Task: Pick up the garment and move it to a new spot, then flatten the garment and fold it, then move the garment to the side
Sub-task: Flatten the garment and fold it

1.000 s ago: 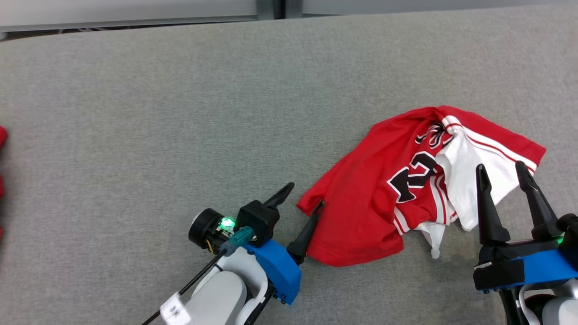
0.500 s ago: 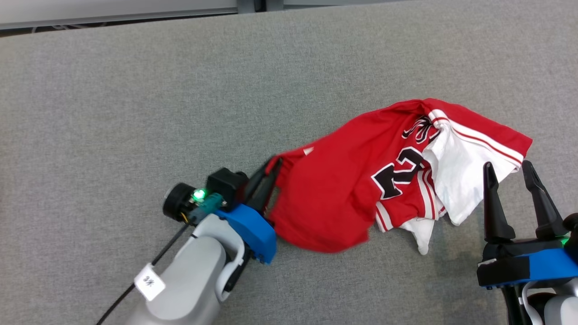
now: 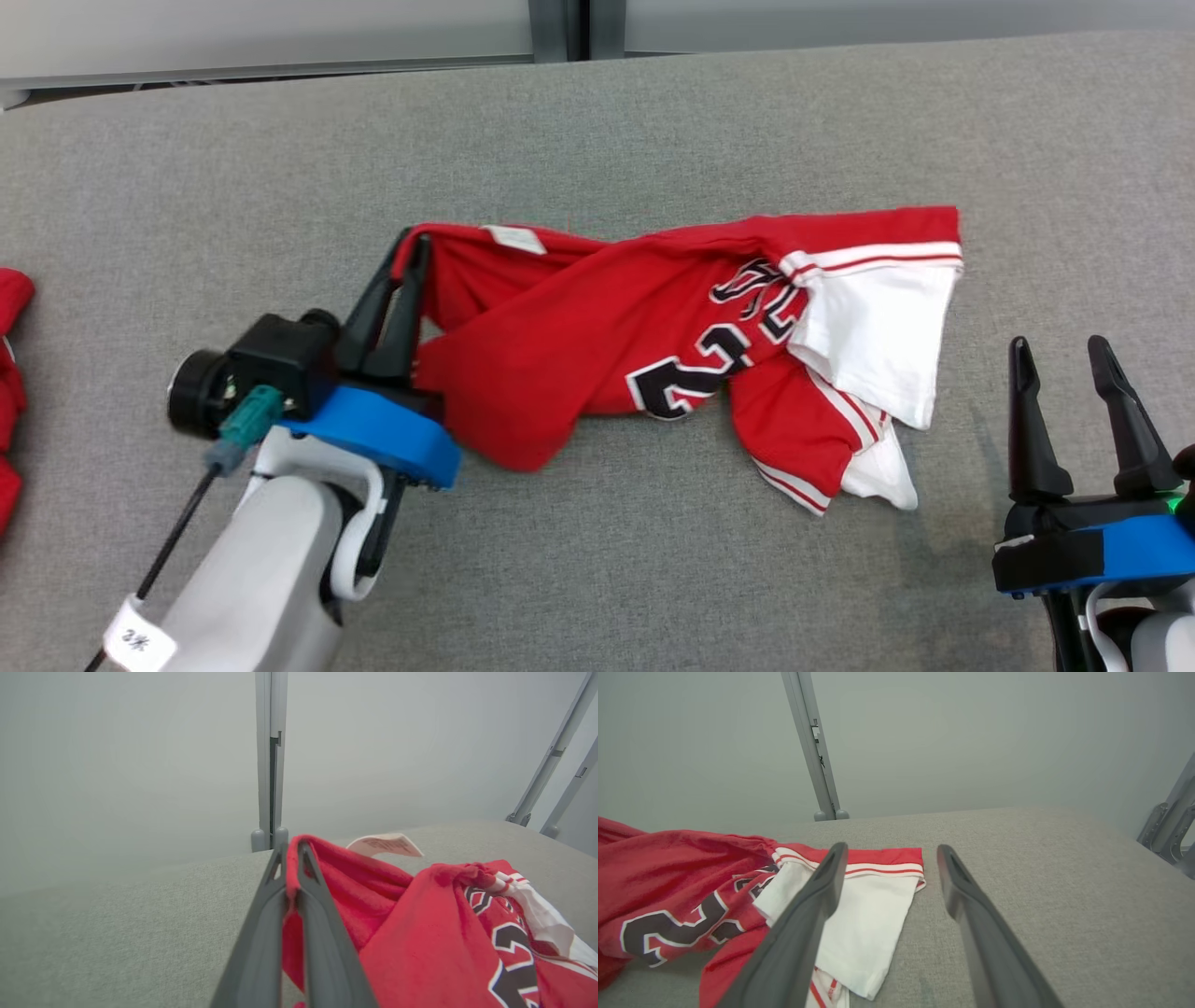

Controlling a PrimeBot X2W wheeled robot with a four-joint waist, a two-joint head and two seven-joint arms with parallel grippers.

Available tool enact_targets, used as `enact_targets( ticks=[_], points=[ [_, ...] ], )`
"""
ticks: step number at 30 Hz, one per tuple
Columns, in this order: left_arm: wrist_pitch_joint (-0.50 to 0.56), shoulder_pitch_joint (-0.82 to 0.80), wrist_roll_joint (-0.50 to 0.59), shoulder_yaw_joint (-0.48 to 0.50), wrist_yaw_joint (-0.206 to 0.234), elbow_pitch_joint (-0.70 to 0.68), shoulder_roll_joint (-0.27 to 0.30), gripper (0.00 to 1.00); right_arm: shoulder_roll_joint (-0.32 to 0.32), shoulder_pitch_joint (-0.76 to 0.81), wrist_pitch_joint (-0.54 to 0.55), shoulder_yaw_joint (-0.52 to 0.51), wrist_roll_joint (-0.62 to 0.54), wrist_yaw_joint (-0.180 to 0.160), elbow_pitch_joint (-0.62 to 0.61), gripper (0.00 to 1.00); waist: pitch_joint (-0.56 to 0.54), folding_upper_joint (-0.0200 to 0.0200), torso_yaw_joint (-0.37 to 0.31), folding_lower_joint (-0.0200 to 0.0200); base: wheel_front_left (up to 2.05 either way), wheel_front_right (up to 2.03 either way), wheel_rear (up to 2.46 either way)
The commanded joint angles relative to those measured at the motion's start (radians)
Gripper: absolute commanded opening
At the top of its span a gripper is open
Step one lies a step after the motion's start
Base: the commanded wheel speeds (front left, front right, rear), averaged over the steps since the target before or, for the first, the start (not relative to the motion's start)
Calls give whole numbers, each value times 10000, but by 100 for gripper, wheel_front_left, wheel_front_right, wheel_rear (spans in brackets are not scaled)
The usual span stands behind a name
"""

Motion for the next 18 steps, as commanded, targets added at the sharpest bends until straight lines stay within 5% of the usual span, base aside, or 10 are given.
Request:
enact_targets(
  ticks=[1, 9, 10, 11, 12, 18],
  points=[
    [163, 185, -146, 102, 90, -81, 86, 0, 7, -52, 11, -4, 88, 1, -34, 100, 32, -2, 26, 1, 0, 0, 0],
    [103, 417, -1034, 576, -114, 1117, -13, 0, 9, -288, 25, 197, 80, 1, -100, 100, 536, -2, -49, 1, 0, 0, 0],
    [-25, 370, -1112, 585, -189, 1359, -99, 14, 9, -318, 2, 200, 77, 1, -82, 100, 579, -2, -50, 1, 0, 0, 0],
    [-188, 323, -1154, 606, -252, 1592, -148, 93, 8, -348, -31, 213, 74, 1, -42, 100, 599, -2, -53, 1, 0, 0, 0],
    [-377, 274, -1220, 632, -330, 1761, -217, 100, 9, -374, -47, 227, 62, 1, -1, 100, 599, -2, -57, 1, 0, 0, 0],
    [-1214, 426, -990, 1027, -245, 1981, -386, 100, -124, -386, -30, 269, -77, 1, 71, 100, 228, -2, 30, 1, 0, 0, 0]
  ],
)
